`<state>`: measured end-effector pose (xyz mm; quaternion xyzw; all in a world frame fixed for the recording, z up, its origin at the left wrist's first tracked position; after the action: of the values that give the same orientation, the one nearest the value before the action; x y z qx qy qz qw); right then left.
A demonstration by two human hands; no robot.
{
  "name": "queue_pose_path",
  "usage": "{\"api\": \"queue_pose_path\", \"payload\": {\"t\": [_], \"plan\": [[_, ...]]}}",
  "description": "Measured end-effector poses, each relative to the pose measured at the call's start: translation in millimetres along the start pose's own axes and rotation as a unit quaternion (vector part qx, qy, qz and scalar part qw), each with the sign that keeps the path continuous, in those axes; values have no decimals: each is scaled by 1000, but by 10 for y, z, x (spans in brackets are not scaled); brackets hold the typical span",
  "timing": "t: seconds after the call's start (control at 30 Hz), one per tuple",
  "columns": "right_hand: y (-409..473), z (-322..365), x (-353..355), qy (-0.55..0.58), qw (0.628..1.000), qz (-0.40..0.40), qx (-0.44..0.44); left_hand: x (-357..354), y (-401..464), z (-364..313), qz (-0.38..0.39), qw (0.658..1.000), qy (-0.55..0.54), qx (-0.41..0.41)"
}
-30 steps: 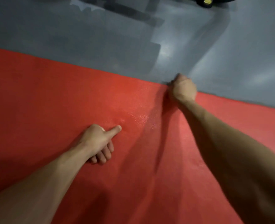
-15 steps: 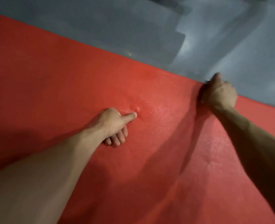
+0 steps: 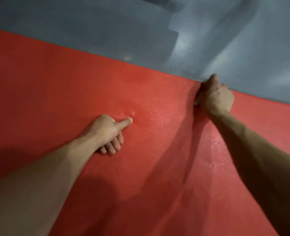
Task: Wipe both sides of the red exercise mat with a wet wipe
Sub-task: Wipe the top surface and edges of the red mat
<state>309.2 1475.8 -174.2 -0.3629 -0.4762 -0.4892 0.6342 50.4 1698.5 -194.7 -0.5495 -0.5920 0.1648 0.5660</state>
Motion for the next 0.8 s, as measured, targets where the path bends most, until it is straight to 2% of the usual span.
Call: {"api": "queue_pose_path", "payload": {"t": [0.07,0.17,0.23,0.3,0.43,0.53,0.6,0.7,0.8], "plan": [[-144,414,-224,23,998,5,52,0,-10,-17,-2,1000,5,3],[-548,1262,-538,19,974,33,224,-10,-23,-34,-4,1000,14,6],[-654,1362,-568,7,960,29,278,-3,-38,-42,-8,1000,15,6],[-541,1021,-431,-10,965,21,262,-7,-52,-38,-9,1000,12,1],[-260,75,6,-58,991,10,123,-8,-49,-39,-14,1000,5,-5],[-288,62,46,-6,998,-4,67,1,-57,-47,-15,1000,8,0],[-459,454,-130,37,994,-3,106,4,-68,-49,-19,1000,11,0],[-841,1046,-439,35,972,11,233,9,-88,-60,-27,1000,12,4],[-811,812,-386,35,960,19,277,10,-91,-67,-24,1000,10,5]]}}
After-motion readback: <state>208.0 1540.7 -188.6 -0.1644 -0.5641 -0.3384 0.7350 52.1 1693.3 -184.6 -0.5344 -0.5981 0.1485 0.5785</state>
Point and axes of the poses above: each hand's wrist, its own y-axis towards the middle knuckle, its own x-axis out of the back of the hand, z = x × y, the point moved 4 cm from there along y, towards the middle knuckle, and after that the axes turned 11 degrees about y, right-handed, at the moved point
